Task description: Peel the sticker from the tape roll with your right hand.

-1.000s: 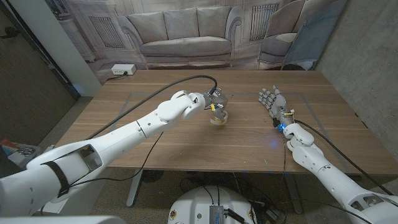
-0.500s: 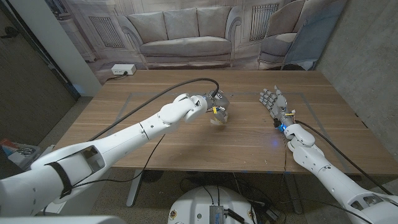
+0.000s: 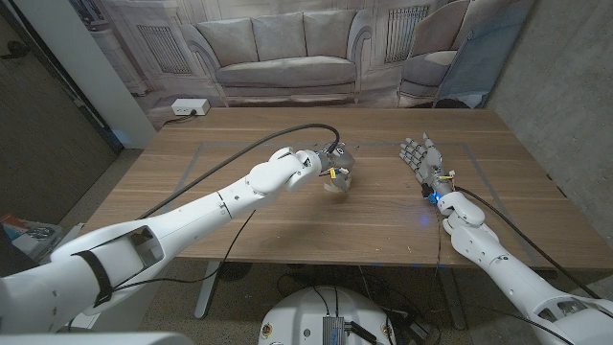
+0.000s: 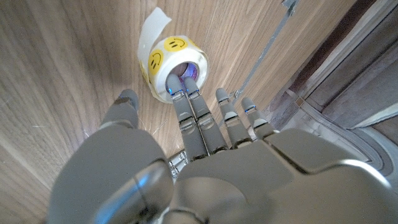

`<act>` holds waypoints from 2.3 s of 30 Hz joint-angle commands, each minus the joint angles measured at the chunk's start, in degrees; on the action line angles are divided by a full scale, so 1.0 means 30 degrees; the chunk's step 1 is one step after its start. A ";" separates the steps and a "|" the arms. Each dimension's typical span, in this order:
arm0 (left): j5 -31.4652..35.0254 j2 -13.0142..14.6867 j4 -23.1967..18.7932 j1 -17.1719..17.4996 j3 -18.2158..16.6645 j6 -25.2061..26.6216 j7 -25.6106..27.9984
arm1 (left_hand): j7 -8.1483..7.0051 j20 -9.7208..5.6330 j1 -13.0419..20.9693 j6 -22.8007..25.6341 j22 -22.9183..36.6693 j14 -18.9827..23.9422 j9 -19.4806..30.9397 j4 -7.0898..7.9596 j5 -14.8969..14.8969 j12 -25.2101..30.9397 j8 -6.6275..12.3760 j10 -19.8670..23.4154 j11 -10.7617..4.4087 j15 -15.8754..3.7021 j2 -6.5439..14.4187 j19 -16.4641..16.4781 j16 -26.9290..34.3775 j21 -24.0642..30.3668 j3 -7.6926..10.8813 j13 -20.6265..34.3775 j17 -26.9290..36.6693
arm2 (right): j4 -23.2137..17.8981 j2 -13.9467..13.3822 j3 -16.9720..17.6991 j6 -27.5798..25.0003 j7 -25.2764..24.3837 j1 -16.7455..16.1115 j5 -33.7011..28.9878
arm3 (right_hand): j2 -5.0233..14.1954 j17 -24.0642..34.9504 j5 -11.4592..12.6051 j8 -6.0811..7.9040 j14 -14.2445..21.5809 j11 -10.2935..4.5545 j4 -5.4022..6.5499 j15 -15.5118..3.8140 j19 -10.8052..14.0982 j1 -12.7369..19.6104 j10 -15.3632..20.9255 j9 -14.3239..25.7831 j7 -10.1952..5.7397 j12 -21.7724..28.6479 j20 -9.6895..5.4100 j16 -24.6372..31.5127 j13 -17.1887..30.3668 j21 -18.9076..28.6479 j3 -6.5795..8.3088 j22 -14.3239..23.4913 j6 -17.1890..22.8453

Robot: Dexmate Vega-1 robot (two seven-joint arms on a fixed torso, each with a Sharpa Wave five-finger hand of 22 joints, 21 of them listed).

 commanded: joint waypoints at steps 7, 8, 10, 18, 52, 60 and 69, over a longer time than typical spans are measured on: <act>0.0219 -0.0023 0.0336 -0.0119 0.0241 -0.0057 -0.0034 | -0.0141 -0.0069 0.0354 0.0190 0.0072 0.0319 0.0010 -0.0132 0.0022 -0.0113 -0.0120 0.0298 -0.0109 -0.2388 0.0181 0.0206 -0.0115 -0.0015 0.0213 0.0074 0.0039 | 0.0811 0.0382 -0.0050 0.0292 0.0401 0.0484 0.0026 | 0.0030 0.0015 0.0119 -0.0015 0.0203 0.0049 0.0022 0.0027 0.0176 -0.0184 0.0172 0.0072 -0.0016 -0.0018 -0.0034 -0.0022 0.0064 -0.0027 -0.0067 0.0037 0.0074; 0.0212 -0.0022 0.0336 -0.0122 0.0243 -0.0058 -0.0041 | -0.0137 -0.0118 0.0408 0.0220 0.0073 0.0356 0.0010 -0.0146 0.0016 -0.0143 -0.0131 0.0295 -0.0071 -0.2431 0.0204 0.0240 -0.0122 -0.0010 0.0241 0.0075 0.0036 | 0.0817 0.0385 -0.0049 0.0297 0.0409 0.0486 0.0026 | 0.0028 0.0015 0.0119 -0.0015 0.0207 0.0047 0.0021 0.0037 0.0170 -0.0188 0.0172 0.0072 -0.0017 -0.0020 -0.0032 -0.0021 0.0064 -0.0031 -0.0069 0.0037 0.0075; 0.0186 0.0001 0.0327 -0.0167 0.0237 -0.0096 -0.0094 | -0.0221 -0.0116 0.0539 0.0159 0.0075 0.0364 0.0011 -0.0175 0.0014 -0.0182 -0.0190 0.0305 -0.0108 -0.2448 0.0306 0.0238 -0.0149 -0.0022 0.0326 0.0076 0.0036 | 0.0908 0.0437 -0.0062 0.0290 0.0386 0.0544 0.0018 | 0.0020 0.0015 0.0121 -0.0016 0.0204 0.0070 0.0019 0.0030 0.0177 -0.0198 0.0197 0.0072 -0.0010 -0.0014 -0.0039 -0.0026 0.0064 -0.0031 -0.0076 0.0037 0.0076; 0.0409 0.0003 0.0396 -0.0204 0.0328 -0.0118 0.0117 | -0.0512 -0.0162 0.2180 -0.0291 0.0088 0.0494 0.0020 -0.0718 -0.0076 -0.0574 -0.0669 0.0260 -0.0394 -0.2618 0.0910 0.0275 -0.0445 -0.0109 0.1189 0.0103 -0.0010 | 0.1148 0.0528 -0.0072 0.0334 0.0415 0.0670 -0.0004 | 0.0006 0.0014 0.0125 -0.0024 0.0218 0.0048 0.0014 0.0043 0.0183 -0.0223 0.0193 0.0072 -0.0010 -0.0028 -0.0030 -0.0030 0.0064 -0.0037 -0.0090 0.0036 0.0068; 0.0762 0.0231 0.0566 -0.0212 0.0411 -0.0658 0.1110 | -0.0320 -0.1170 0.7583 0.3735 0.0238 0.3893 0.0304 -0.0768 -0.2309 0.2925 0.0192 0.4378 -0.0521 -0.3410 0.2649 0.1376 0.0437 0.0191 0.2439 0.2788 0.1873 | 0.1651 0.0630 -0.0179 0.0454 0.0335 0.1066 -0.0298 | 0.0007 0.0001 0.0153 -0.0015 0.0407 0.0091 -0.0046 0.0004 0.0300 -0.0294 0.0293 0.0072 -0.0014 -0.0057 -0.0019 -0.0019 0.0066 -0.0040 -0.0108 0.0029 0.0146; 0.0384 0.0174 0.0602 -0.0131 0.0229 -0.0723 0.1188 | -0.0059 -0.1253 0.7507 0.3947 0.0253 0.4225 0.0358 -0.0564 -0.2323 0.3293 0.0337 0.4513 -0.0499 -0.3374 0.2715 0.1444 0.0381 0.0250 0.2519 0.3085 0.1922 | 0.1567 0.0607 -0.0162 0.0450 0.0256 0.1038 -0.0310 | 0.0005 -0.0002 0.0157 -0.0026 0.0428 0.0096 -0.0065 0.0010 0.0307 -0.0295 0.0329 0.0072 -0.0003 -0.0056 -0.0026 -0.0027 0.0066 -0.0048 -0.0108 0.0027 0.0131; 0.0237 0.0382 0.0350 0.0340 -0.0110 -0.0490 0.2347 | 0.0337 -0.1208 0.7595 0.3643 0.0266 0.4453 0.0308 -0.0370 -0.2332 0.3571 0.0135 0.4413 -0.0512 -0.3418 0.3196 0.1605 0.0264 0.0359 0.2816 0.3359 0.1989 | 0.1416 0.0536 -0.0149 0.0425 0.0128 0.0968 -0.0356 | 0.0008 -0.0004 0.0161 -0.0021 0.0408 0.0098 -0.0082 -0.0026 0.0291 -0.0298 0.0322 0.0071 0.0012 -0.0074 -0.0018 -0.0048 0.0067 -0.0065 -0.0105 0.0026 0.0157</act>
